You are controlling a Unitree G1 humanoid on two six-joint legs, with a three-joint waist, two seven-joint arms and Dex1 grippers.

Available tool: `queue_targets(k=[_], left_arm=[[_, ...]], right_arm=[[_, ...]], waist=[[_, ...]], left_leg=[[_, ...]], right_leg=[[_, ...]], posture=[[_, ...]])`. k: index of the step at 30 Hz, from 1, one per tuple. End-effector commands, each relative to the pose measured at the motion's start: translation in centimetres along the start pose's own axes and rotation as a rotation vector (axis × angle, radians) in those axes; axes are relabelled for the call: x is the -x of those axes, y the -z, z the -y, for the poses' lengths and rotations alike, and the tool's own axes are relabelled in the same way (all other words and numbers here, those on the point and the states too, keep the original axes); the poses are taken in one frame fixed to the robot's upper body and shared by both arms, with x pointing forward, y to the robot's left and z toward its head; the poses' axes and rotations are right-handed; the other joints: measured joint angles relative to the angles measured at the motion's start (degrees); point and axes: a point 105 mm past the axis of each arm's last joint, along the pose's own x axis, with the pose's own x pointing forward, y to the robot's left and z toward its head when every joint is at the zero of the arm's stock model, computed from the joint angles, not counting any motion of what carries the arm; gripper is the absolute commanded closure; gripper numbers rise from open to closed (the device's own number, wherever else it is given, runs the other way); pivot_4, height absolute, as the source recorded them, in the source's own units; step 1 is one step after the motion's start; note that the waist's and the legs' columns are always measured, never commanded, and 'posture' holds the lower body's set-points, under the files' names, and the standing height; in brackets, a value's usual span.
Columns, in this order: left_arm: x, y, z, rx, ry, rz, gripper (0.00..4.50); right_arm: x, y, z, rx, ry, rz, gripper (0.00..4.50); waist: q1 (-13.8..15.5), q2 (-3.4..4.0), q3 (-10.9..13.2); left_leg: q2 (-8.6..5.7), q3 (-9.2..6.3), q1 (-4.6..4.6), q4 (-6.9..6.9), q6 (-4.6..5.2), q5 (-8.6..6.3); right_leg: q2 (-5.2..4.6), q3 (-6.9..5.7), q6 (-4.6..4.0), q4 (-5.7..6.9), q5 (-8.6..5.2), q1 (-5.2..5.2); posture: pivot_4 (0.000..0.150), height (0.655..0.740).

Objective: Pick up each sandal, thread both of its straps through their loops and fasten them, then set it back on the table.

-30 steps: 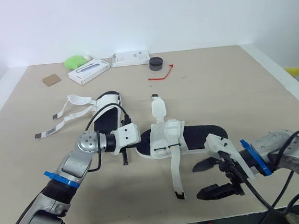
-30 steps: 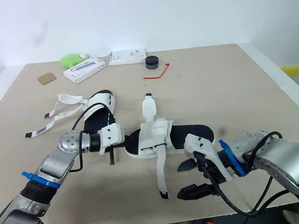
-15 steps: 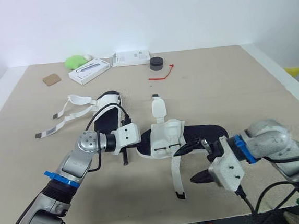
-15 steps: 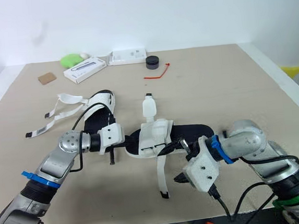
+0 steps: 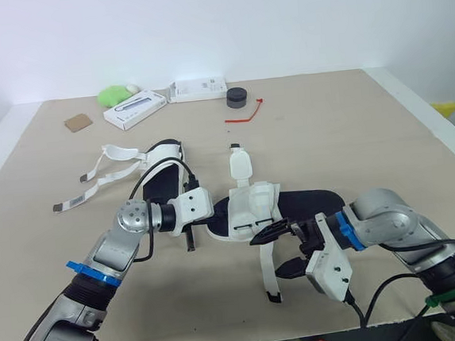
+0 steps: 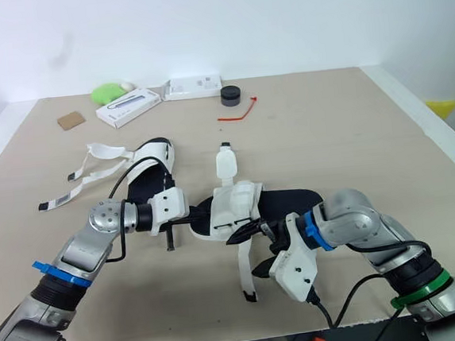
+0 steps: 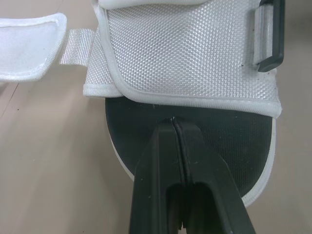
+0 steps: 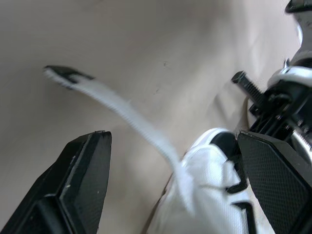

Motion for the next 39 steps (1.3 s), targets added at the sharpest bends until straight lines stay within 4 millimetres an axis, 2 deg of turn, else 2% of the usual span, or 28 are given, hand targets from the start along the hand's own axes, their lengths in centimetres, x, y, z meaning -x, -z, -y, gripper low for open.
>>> queue_targets(k=[1, 6, 7, 8, 11, 18, 22, 27, 33, 39], left_arm=[[0.3, 2.2, 0.4, 0.051, -0.003, -0.087, 4.50], [0.2, 2.2, 0.4, 0.055, -0.007, -0.085, 4.50], [0.3, 2.3, 0.4, 0.056, -0.007, -0.087, 4.50], [0.3, 2.3, 0.4, 0.056, -0.007, -0.089, 4.50], [0.4, 2.4, 0.4, 0.057, -0.008, -0.091, 4.50], [0.2, 2.4, 0.4, 0.056, -0.006, -0.092, 4.50], [0.2, 2.4, 0.3, 0.057, -0.005, -0.093, 4.50], [0.2, 2.4, 0.2, 0.057, -0.006, -0.094, 4.50], [0.2, 2.4, 0.2, 0.059, -0.008, -0.093, 4.50], [0.3, 2.4, 0.2, 0.061, -0.010, -0.094, 4.50]], right_arm=[[0.0, -0.1, 0.5, 0.022, 0.002, 0.008, 0.85], [-0.1, -0.5, 0.6, -0.028, 0.019, 0.050, 3.17], [-0.1, -0.6, 0.7, -0.058, 0.033, 0.068, 3.67], [-0.1, -0.7, 0.8, -0.080, 0.042, 0.080, 4.37], [0.2, -1.1, 1.5, -0.195, 0.106, 0.133, 4.37], [1.7, -2.6, 4.8, -0.687, 0.312, 0.350, 4.37], [2.3, -2.2, 6.3, -0.867, 0.410, 0.396, 4.37], [3.2, -0.1, 7.7, -1.083, 0.563, 0.393, 4.37], [4.3, 3.0, 8.9, -1.260, 0.728, 0.375, 4.37], [4.9, 5.4, 8.7, -1.391, 0.818, 0.333, 4.37]], waist=[[0.00, 0.00, 0.00], [0.00, 0.00, 0.00], [0.00, 0.00, 0.00], [0.00, 0.00, 0.00], [0.01, 0.00, 0.00], [0.02, 0.00, 0.00], [0.02, 0.00, 0.00], [0.02, 0.00, 0.00], [-0.01, 0.00, 0.00], [-0.06, 0.00, 0.00]], left_leg=[[0.00, 0.01, 0.00, 0.00, 0.00, 0.00], [0.00, 0.01, 0.02, 0.00, 0.01, 0.00], [0.00, 0.02, 0.03, 0.00, 0.01, -0.01], [0.00, 0.02, 0.04, 0.00, 0.01, 0.00], [0.00, 0.02, 0.07, 0.00, 0.01, 0.00], [0.02, -0.02, 0.06, 0.00, 0.01, -0.01], [0.02, -0.06, 0.04, 0.00, 0.01, -0.01], [0.02, -0.09, -0.01, -0.01, 0.01, -0.01], [0.02, -0.09, -0.06, 0.00, 0.01, -0.01], [0.02, -0.08, -0.12, -0.01, 0.01, -0.01]], right_leg=[[-0.01, 0.00, 0.00, 0.00, 0.00, 0.00], [-0.01, 0.01, -0.01, 0.02, 0.00, 0.00], [-0.01, 0.02, -0.01, 0.04, 0.00, 0.00], [-0.01, 0.03, -0.01, 0.05, -0.01, 0.00], [-0.01, 0.04, -0.02, 0.07, -0.01, 0.02], [-0.02, 0.04, -0.03, 0.12, -0.02, 0.02], [0.00, 0.00, -0.03, 0.12, -0.02, 0.00], [-0.01, -0.02, 0.00, 0.11, -0.01, -0.02], [0.00, -0.02, 0.08, 0.10, 0.04, -0.03], [-0.01, -0.02, 0.22, 0.09, 0.13, -0.05]], posture=[[0.150, 0.7400], [0.150, 0.7400], [0.150, 0.7400], [0.150, 0.7400], [0.150, 0.7400], [0.150, 0.7400], [0.150, 0.7400], [0.150, 0.7400], [0.150, 0.7400], [0.150, 0.7400]])
